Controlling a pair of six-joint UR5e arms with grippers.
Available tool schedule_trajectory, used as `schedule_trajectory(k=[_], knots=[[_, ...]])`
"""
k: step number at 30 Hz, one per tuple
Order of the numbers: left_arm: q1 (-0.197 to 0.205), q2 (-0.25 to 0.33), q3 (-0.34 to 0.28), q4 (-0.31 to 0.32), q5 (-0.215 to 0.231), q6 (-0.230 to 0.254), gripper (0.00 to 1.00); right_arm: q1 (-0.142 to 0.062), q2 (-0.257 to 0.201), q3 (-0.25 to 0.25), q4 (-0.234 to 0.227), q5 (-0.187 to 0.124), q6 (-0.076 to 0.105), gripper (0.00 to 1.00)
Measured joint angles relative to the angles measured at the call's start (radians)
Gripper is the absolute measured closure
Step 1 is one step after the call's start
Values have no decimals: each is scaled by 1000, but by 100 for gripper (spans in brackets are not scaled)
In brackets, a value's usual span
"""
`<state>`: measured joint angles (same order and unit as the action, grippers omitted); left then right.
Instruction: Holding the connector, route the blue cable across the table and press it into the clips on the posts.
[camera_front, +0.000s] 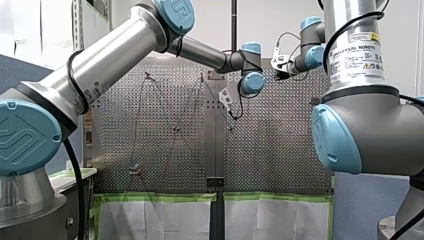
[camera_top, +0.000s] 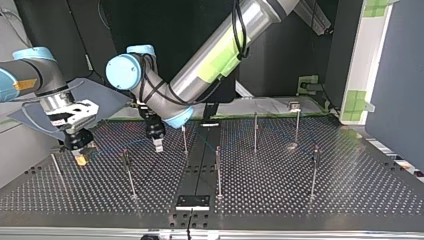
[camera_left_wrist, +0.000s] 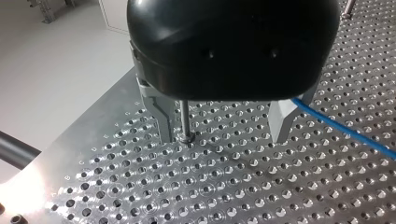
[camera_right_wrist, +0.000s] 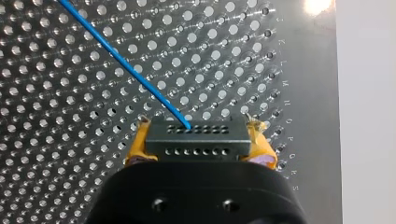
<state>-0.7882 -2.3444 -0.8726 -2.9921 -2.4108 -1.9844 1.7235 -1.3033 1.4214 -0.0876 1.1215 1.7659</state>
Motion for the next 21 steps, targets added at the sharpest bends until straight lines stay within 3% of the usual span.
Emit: schedule_trajectory(k=[11, 21], knots=[[-11, -14, 5, -13, -7, -1, 0, 1, 2, 2, 0, 3, -3, 100], [-23, -81, 7, -94, -11, -2, 0, 15, 56, 18, 0, 3, -8, 100]])
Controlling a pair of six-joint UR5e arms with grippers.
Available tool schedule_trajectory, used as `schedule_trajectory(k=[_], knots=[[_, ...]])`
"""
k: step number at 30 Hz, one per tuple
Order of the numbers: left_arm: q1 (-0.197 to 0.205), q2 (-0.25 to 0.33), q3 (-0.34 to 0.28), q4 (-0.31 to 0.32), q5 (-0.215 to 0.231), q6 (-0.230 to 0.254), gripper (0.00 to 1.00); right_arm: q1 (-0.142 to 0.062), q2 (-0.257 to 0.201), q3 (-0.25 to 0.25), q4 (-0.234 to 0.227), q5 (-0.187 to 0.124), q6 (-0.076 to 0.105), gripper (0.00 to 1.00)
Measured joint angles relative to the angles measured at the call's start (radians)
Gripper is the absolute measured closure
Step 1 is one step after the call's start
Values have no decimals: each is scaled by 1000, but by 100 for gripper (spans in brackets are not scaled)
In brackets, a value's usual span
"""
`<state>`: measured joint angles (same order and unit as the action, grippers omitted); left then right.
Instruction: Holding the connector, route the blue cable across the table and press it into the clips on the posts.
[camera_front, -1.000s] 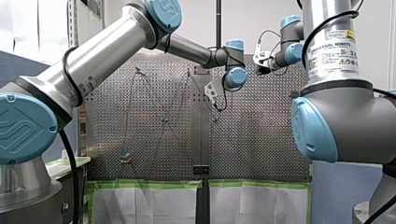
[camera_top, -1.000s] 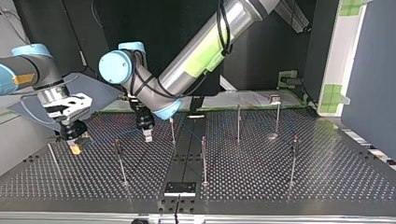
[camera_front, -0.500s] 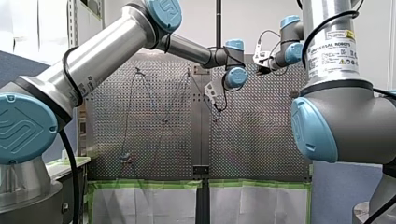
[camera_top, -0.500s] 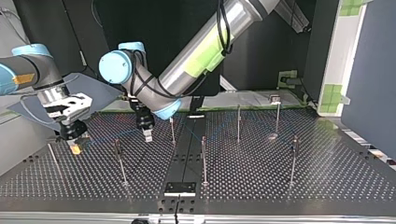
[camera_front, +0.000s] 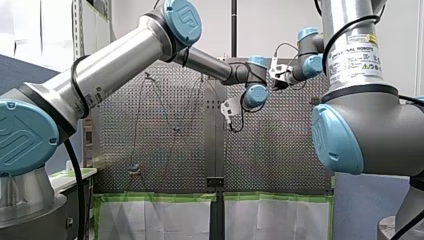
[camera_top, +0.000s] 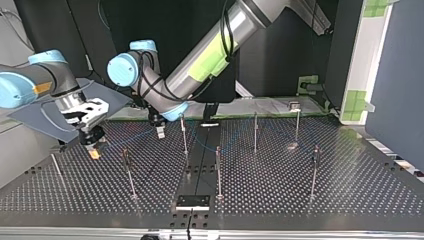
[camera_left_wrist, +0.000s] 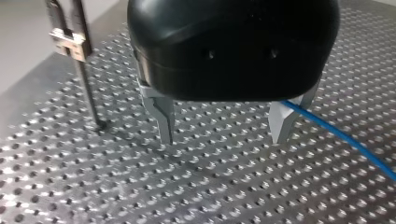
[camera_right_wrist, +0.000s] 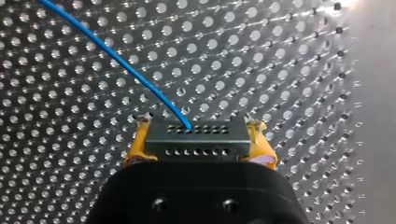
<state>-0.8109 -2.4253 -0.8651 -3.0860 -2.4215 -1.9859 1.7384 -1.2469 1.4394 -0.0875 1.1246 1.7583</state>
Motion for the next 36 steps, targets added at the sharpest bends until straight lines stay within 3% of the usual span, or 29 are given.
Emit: schedule_trajectory(k=[36], knots=[[-1, -3, 0, -12, 0, 0, 0, 0, 3, 0, 0, 0, 0, 100]])
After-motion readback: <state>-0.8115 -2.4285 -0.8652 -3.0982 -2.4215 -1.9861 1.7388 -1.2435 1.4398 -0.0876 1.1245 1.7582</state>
